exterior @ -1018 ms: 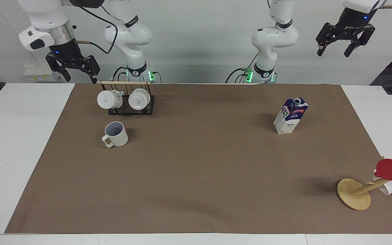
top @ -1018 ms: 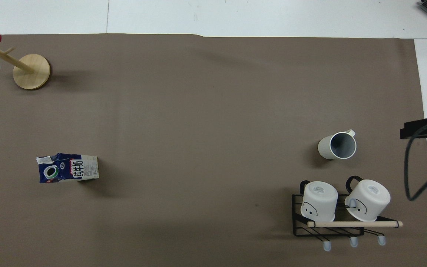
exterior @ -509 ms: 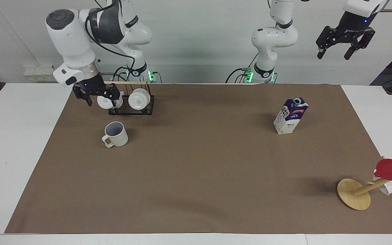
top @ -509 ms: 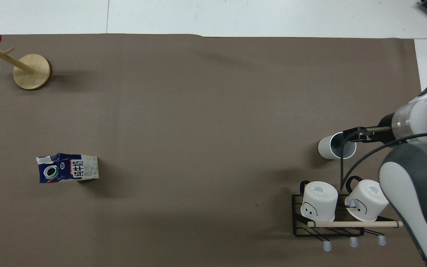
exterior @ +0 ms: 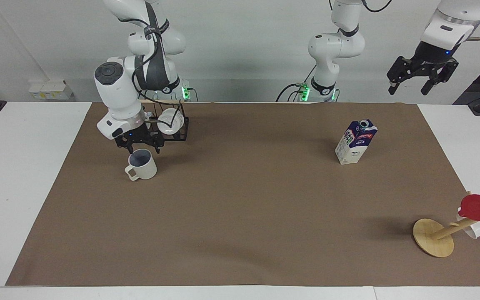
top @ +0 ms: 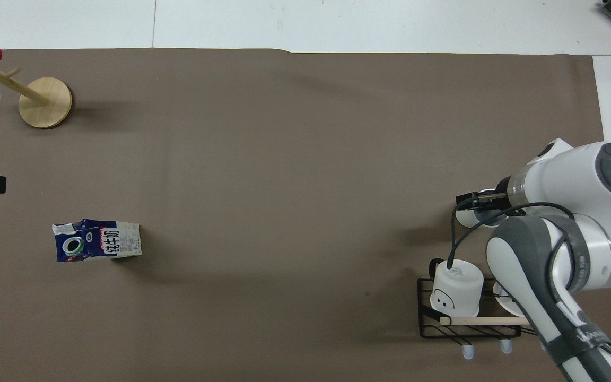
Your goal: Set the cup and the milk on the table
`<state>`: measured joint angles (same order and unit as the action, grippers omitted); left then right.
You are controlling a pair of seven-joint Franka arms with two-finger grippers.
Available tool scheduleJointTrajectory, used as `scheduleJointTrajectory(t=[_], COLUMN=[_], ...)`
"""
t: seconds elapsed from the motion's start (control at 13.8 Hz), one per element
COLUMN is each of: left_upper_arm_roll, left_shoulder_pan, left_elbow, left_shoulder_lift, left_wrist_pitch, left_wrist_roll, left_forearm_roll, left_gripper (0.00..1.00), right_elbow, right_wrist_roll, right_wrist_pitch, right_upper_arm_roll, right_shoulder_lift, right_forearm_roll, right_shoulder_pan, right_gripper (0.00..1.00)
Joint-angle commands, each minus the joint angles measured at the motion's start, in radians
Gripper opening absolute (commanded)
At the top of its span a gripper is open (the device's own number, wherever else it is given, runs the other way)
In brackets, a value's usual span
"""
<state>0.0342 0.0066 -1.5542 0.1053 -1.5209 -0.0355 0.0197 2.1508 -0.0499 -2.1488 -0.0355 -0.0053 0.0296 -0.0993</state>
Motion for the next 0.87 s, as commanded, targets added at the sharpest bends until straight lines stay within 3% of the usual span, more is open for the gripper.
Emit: scheduleJointTrajectory(t=[0.0, 0.51, 0.8], left_upper_arm_roll=[0.007, 0.007, 0.007], left_shoulder_pan=[0.013, 0.032, 0.024], left_elbow=[-0.066, -0.09, -0.13], left_shoulder_lift=[0.02, 0.011, -0.007], left_wrist_pitch=[-0.048, -0.068, -0.099], left_wrist_roll=[0.011, 0.011, 0.026], left_forearm_roll=[-0.014, -0.012, -0.012], left_gripper=[1.0, 1.0, 1.0], right_elbow=[0.056, 0.106, 0.106], right_wrist_roll=[0.021, 0.088, 0.079], right_wrist_pitch=[-0.072, -0.204, -0.201], right_upper_arm_roll=[-0.001, -0.001, -0.001], right_shoulder_lift=[0.007, 0.065, 0.065], right_forearm_roll=[-0.013, -0.013, -0.013], right_shoulder_pan=[0.001, 0.0, 0.0], right_gripper=[1.0, 0.97, 0.07])
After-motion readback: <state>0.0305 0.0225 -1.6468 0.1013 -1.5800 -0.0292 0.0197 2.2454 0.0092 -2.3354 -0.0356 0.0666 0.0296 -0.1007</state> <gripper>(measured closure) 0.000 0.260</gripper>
